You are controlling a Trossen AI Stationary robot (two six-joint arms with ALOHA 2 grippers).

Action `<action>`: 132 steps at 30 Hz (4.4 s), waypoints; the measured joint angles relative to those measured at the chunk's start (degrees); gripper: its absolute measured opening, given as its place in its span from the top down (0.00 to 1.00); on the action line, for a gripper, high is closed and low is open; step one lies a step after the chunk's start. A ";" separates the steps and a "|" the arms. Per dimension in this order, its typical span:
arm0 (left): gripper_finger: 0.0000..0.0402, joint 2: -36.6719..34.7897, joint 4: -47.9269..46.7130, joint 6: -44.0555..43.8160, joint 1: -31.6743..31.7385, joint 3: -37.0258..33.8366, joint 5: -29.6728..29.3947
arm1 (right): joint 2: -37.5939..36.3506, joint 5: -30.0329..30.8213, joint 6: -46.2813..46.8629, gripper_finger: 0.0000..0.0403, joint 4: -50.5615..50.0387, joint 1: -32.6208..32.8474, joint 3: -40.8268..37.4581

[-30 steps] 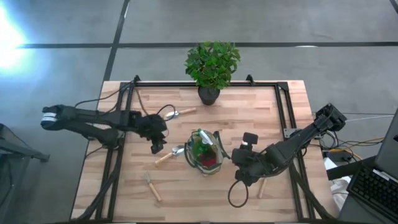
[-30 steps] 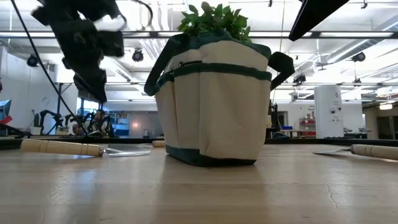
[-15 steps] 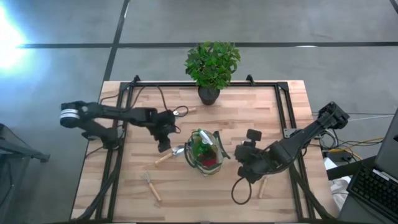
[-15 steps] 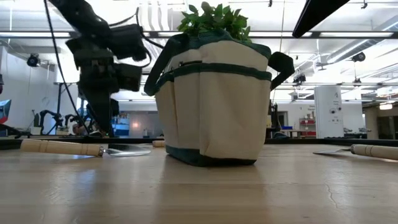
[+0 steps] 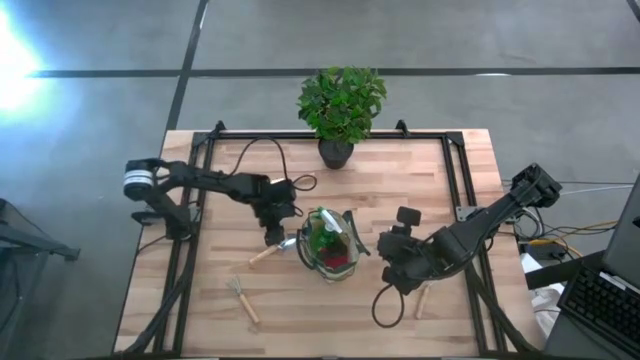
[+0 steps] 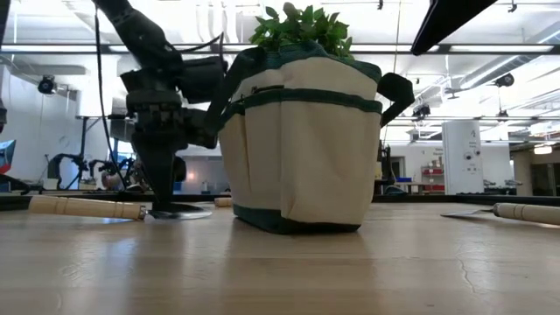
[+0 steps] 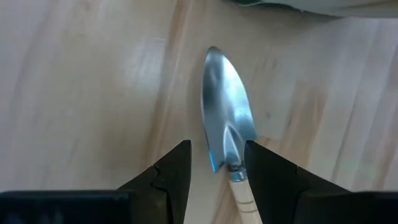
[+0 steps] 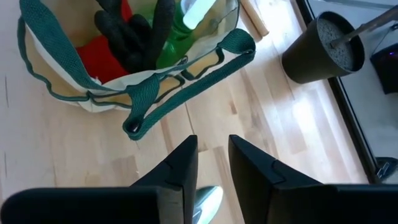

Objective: Pick & Place Garden tools in Gardening bag
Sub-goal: Put the bottom left brown trowel into the green gardening bag

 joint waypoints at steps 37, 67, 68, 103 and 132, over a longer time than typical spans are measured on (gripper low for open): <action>0.62 6.58 3.16 0.98 -0.04 0.27 9.39 | 0.03 -0.02 1.52 0.84 0.17 0.02 -2.07; 0.99 4.69 2.90 9.47 -0.26 1.07 10.96 | 0.04 -0.02 1.51 0.85 -0.01 0.04 -2.12; 0.99 3.71 2.61 9.61 -0.26 1.06 11.00 | 0.04 -0.02 1.51 0.85 -0.03 0.04 -2.12; 1.00 -34.63 -17.90 1.66 -0.28 0.91 -12.81 | -0.35 0.24 2.40 0.85 -0.19 0.04 -2.12; 1.00 -28.60 90.13 8.86 -12.28 -28.37 1.70 | -0.35 4.78 2.37 0.85 -0.05 0.15 -2.34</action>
